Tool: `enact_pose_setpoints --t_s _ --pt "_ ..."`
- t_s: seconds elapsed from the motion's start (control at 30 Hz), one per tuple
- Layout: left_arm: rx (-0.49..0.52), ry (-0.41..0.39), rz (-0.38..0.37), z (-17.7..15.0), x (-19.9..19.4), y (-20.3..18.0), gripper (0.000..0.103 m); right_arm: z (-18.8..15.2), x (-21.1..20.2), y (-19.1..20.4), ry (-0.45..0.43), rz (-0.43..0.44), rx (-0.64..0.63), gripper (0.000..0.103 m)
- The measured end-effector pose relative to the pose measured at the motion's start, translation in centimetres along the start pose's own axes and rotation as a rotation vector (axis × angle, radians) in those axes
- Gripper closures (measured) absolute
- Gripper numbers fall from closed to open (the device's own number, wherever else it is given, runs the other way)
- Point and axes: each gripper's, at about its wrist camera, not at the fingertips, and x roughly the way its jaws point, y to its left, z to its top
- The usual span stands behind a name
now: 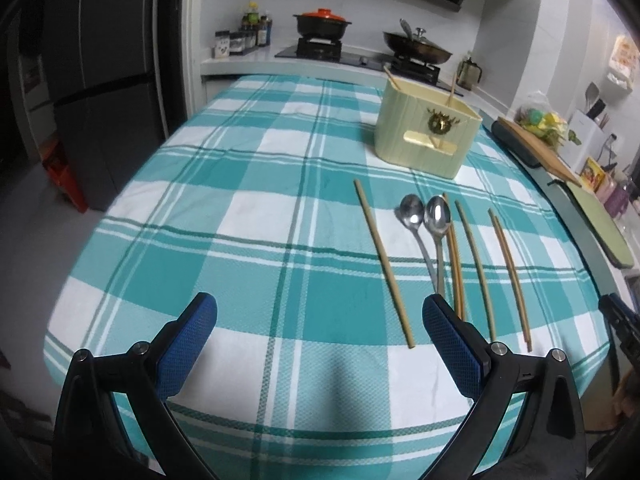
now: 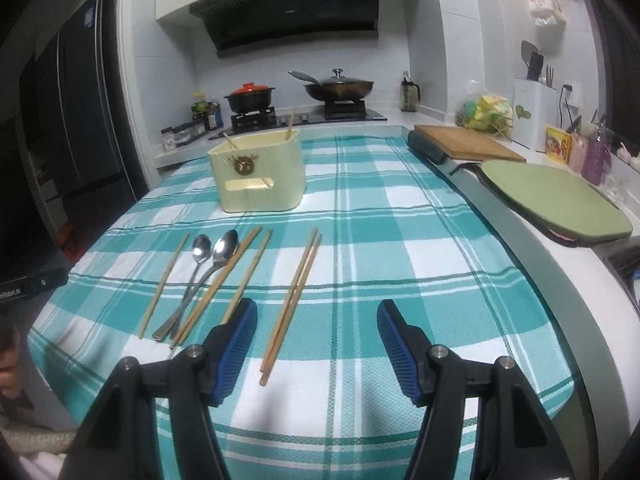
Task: Organize utensils
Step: 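Move the left tool back to the chopsticks while the right tool returns too, then close the left tool on a chopstick while the right tool grasps another chopstick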
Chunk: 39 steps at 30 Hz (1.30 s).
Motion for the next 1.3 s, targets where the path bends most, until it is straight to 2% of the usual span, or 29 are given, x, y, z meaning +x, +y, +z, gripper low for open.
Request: enact_pose_setpoints --t_s 0.13,0.3,0.43,0.53,0.6,0.77,0.87,1.07,1.3 --pt "0.018 0.054 -0.025 0.6 3.3 -0.7 0.001 -0.4 1.8 -0.4 0.048 -0.015 0.012 0.042" --pt "0.043 0.082 -0.020 2.7 6.8 -2.1 0.001 -0.3 5.0 -0.8 0.144 -0.008 0.031 0.058" --pt "0.065 0.089 -0.002 4.1 9.1 -3.1 0.001 1.0 8.3 -1.1 0.221 0.024 0.069 0.063" --pt "0.087 0.103 0.009 4.3 10.3 -3.6 0.001 2.0 11.1 -0.6 0.261 0.051 0.079 0.068" --pt "0.106 0.109 0.020 4.1 10.8 -3.9 0.001 2.4 13.1 -0.4 0.286 0.044 0.078 0.075" --pt "0.122 0.109 0.049 3.9 11.3 -3.8 0.001 2.6 16.6 0.0 0.346 0.077 0.121 0.078" --pt "0.116 0.116 0.051 3.8 11.8 -3.5 0.001 2.6 17.5 0.7 0.376 0.059 0.080 0.081" --pt "0.128 0.136 0.048 3.5 12.9 -3.8 0.001 3.0 18.0 2.5 0.421 -0.017 -0.088 0.083" --pt "0.157 0.167 0.078 4.1 15.1 -4.2 0.001 3.1 17.9 2.4 0.441 -0.035 -0.135 0.085"
